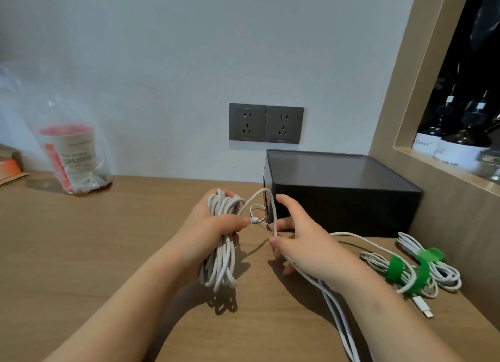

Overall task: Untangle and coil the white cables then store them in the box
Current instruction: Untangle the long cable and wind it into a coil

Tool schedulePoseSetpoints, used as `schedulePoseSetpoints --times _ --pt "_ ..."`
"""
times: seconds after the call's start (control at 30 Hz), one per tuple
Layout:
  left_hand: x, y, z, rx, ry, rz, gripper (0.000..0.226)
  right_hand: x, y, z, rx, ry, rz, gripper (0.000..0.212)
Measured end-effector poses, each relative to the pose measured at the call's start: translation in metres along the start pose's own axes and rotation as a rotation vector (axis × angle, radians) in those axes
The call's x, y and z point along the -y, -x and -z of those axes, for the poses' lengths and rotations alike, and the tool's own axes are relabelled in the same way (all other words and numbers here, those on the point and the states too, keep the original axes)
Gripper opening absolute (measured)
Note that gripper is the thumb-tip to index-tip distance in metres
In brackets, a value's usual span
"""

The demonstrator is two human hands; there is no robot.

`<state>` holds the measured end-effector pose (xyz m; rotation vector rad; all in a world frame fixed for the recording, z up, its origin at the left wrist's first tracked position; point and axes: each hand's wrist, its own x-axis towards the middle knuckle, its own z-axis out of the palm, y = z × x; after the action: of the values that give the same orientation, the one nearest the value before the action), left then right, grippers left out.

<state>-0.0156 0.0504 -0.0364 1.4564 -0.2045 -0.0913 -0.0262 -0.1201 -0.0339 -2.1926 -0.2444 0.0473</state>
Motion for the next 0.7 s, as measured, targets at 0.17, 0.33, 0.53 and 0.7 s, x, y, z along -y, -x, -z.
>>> schedulePoseSetpoints --times 0.17,0.33,0.53,0.7 --pt "0.000 0.001 0.000 0.079 0.008 0.017 0.027 0.002 -0.004 -0.003 -0.074 -0.145 0.055 0.057" --pt "-0.001 0.001 0.000 0.061 0.002 -0.004 0.022 -0.001 -0.004 -0.005 -0.139 0.136 0.126 0.044" --pt "0.001 0.001 -0.005 0.000 -0.044 -0.062 0.023 -0.002 -0.001 -0.009 -0.166 0.359 0.192 0.031" --pt "0.006 -0.003 -0.007 -0.134 -0.112 -0.133 0.023 0.006 0.004 -0.012 -0.150 0.423 0.307 0.026"
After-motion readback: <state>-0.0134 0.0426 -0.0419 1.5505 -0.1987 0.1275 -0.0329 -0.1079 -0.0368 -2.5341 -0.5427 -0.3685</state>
